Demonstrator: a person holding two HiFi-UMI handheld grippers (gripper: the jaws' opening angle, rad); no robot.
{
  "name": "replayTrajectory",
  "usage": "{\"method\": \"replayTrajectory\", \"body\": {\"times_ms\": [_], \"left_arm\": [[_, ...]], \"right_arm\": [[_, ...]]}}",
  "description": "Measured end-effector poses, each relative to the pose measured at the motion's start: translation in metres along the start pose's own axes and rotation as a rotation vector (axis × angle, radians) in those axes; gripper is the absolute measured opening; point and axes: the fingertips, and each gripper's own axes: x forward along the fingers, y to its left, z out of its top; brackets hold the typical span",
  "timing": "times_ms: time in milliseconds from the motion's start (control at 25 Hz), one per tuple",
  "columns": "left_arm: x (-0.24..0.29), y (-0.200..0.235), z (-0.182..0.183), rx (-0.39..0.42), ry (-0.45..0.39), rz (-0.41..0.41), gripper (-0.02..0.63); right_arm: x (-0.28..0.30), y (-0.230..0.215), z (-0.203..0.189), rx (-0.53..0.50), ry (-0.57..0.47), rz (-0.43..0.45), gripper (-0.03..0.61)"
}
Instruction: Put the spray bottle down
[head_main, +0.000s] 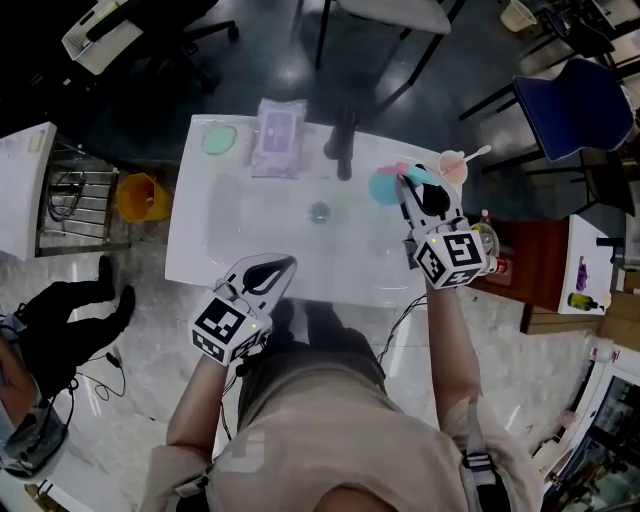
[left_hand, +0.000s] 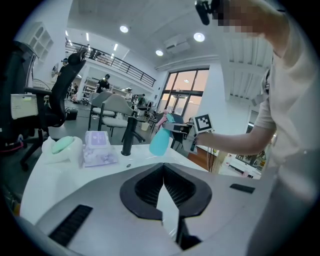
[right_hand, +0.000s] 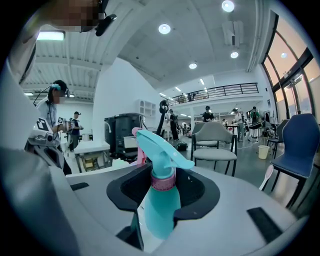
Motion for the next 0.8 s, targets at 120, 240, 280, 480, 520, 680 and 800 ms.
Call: {"method": "replayTrajectory", "body": {"times_ms": [120, 240, 280, 480, 520, 680, 800], "left_arm": [[0.002, 0.0, 0.0, -0.003, 0.002, 0.006, 0.009], [0.003, 0.001, 0.002, -0.005, 0.004, 0.011, 0.009], [0.004, 0.001, 0.001, -0.006, 0.006, 0.012, 0.009], [0.006, 0.003, 0.002, -0.012, 0.006, 0.025, 0.009], [0.006, 0.003, 0.002, -0.013, 0.007, 0.027, 0.009], [0.01, 0.003, 0.002, -0.017, 0.014, 0.033, 0.009], [0.013, 0.003, 0.002, -0.02, 0.019, 0.038, 0.009]], "right_arm": [[0.004, -0.002, -0.003, 0.001, -0.004, 0.005, 0.158], [0.009, -0.005, -0.009, -0.001, -0.001, 0.006, 0.158], [0.011, -0.006, -0.01, -0.001, 0.001, 0.006, 0.158], [0.019, -0.01, -0.016, 0.008, 0.006, 0.011, 0.158], [0.021, -0.011, -0.017, 0.009, 0.006, 0.012, 0.158], [0.026, -0.015, -0.023, 0.011, 0.013, 0.015, 0.158], [0.031, -0.019, -0.028, 0.024, 0.018, 0.018, 0.158]]}}
